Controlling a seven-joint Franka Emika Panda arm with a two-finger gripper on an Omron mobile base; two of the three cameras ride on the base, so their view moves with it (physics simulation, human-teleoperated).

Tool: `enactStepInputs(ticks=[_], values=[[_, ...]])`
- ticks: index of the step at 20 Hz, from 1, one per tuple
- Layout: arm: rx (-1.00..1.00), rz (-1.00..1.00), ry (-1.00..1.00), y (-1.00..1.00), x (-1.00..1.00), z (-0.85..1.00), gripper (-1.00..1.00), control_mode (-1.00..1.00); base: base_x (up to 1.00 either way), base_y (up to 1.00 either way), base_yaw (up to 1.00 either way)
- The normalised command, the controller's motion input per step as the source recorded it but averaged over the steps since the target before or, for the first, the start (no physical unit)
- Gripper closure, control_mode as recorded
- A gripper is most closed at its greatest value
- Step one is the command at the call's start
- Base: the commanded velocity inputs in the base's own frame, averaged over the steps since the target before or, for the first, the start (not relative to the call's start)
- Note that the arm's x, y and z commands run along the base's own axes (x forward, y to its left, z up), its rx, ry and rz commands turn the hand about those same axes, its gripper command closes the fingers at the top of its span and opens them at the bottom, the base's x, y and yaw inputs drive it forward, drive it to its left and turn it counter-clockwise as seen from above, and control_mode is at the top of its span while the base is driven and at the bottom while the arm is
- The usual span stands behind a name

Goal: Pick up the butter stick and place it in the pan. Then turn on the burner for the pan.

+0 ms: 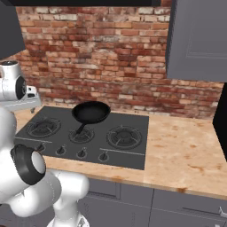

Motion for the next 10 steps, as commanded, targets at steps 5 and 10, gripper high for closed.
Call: enactStepInputs(ticks=[5,10], values=[[0.00,0.10,0.00,0.42,-0.01,-0.06,-1.00,-1.00,0.00,0.00,0.00],[-0.01,0.06,0.00,0.53,0.00,-0.10,-1.00,-1.00,0.00,0.00,0.00]])
